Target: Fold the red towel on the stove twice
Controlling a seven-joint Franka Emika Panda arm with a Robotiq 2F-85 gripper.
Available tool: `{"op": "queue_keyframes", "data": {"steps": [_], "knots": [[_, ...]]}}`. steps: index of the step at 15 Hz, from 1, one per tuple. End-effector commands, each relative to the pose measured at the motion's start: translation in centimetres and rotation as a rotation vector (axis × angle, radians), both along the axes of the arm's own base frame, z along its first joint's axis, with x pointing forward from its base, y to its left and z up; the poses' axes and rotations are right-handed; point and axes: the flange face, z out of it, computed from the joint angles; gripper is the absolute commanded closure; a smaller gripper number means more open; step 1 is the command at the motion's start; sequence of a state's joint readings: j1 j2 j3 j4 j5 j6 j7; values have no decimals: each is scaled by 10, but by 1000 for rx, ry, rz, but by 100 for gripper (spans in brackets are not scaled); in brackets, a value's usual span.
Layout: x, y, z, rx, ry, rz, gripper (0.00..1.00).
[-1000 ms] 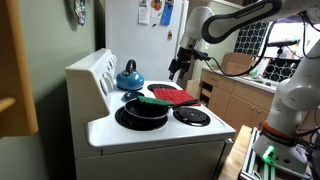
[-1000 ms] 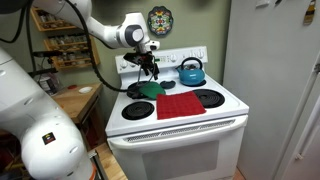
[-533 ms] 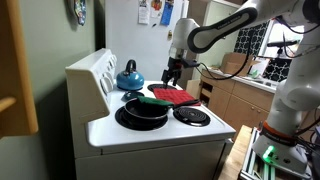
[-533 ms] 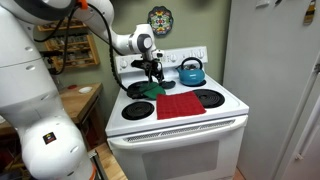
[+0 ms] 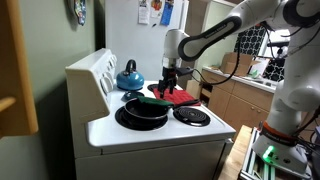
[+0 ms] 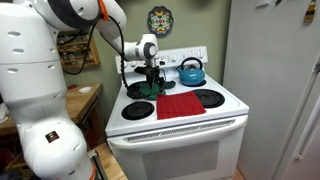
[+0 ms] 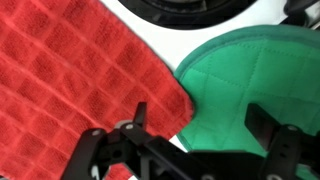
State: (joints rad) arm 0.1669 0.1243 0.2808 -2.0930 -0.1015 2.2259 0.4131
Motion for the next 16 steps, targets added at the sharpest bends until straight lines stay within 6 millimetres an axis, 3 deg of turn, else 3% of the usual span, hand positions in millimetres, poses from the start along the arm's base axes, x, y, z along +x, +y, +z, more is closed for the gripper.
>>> {"op": "queue_keyframes", "data": {"steps": [1, 5, 7, 11, 13, 14, 15, 16], "knots": [[2, -6, -6, -9, -3, -29, 0], [9, -18, -13, 4, -1, -46, 0], [11, -20, -17, 5, 1, -50, 25], [13, -17, -24, 11, 2, -39, 57], [14, -16, -25, 23, -3, -30, 40], [15, -14, -26, 27, -7, -27, 24], [15, -13, -27, 29, -9, -22, 22], [15, -13, -27, 30, -11, -20, 30]]}}
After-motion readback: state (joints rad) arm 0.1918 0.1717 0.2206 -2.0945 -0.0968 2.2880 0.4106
